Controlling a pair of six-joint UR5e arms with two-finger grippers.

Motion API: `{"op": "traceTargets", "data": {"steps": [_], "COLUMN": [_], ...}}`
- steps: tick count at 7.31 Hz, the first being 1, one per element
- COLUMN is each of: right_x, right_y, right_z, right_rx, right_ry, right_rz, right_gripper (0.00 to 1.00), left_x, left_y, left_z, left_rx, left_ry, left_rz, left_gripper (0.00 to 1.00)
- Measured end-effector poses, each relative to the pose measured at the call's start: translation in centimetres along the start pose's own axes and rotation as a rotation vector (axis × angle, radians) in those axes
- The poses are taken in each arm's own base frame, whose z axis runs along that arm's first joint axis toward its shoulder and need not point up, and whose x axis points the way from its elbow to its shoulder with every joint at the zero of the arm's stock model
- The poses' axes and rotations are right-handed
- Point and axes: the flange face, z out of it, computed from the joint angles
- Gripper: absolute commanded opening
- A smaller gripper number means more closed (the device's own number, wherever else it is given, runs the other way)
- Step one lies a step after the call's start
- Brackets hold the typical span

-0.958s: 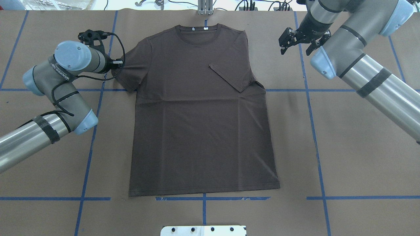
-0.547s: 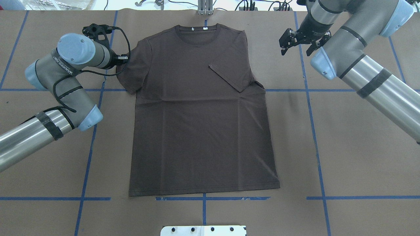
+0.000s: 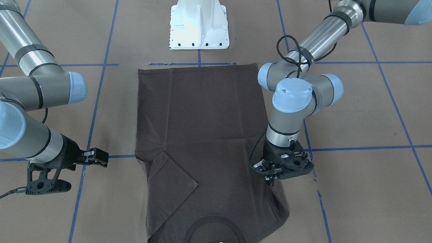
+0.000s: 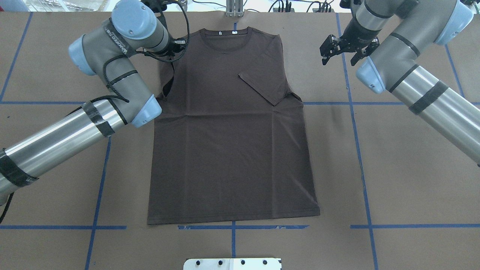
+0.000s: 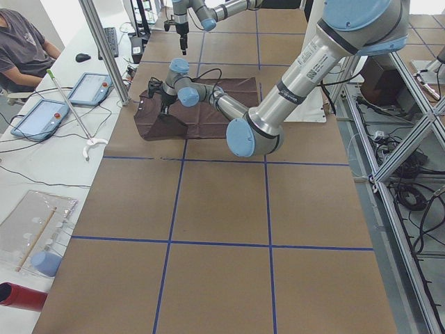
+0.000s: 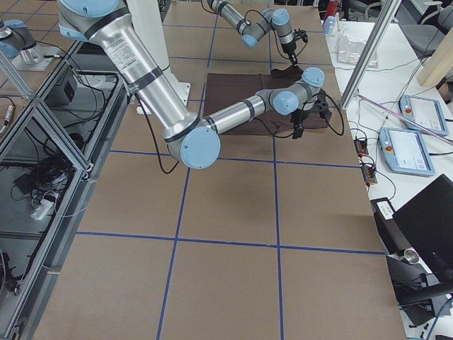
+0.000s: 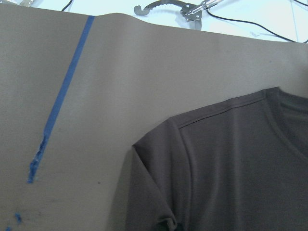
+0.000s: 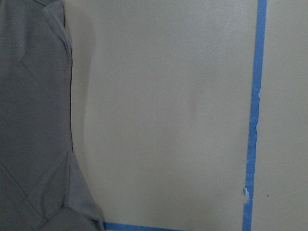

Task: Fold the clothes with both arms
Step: 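Fold the sleeve nearest the left gripper inward onto the shirt body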

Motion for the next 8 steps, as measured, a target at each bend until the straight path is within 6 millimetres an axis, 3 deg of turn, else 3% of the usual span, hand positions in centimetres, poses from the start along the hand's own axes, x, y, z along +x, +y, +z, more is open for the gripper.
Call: {"op": "traceTargets", "data": {"steps": [1, 2, 4, 6, 7, 8], "right_x": [0.6, 1.2, 1.5, 1.4, 1.5, 2.0], "right_y": [0.4, 0.8, 1.0, 1.4, 2.5, 4.8], "right_z": [0.6, 1.1, 1.5, 1.7, 2.4, 3.4], "right_rx": [0.012, 0.019, 0.023, 0.020, 0.011, -0.001], "right_ry": [-0.012, -0.019, -0.024, -0.026, -0.026, -0.030], "right_rz": [-0.014, -0.023, -0.030, -0.028, -0.008, 0.018], "right_gripper": [1.00, 1.00, 1.00, 1.00, 1.00, 1.00], "left_x": [2.1, 3.0, 3.8, 4.5, 4.0, 2.3], "left_y": [1.2, 2.3, 3.3, 3.5, 4.0, 4.9], "left_z": [1.2, 2.2, 3.0, 1.9, 0.8, -0.9], "left_rx": [-0.018, -0.027, -0.029, -0.038, -0.066, -0.092], "left_ry": [0.001, 0.012, 0.045, 0.095, 0.117, 0.124], "left_rz": [-0.018, -0.023, -0.015, -0.001, 0.004, 0.008], "left_gripper": [0.39, 0.99, 1.00, 1.00, 1.00, 1.00]}}
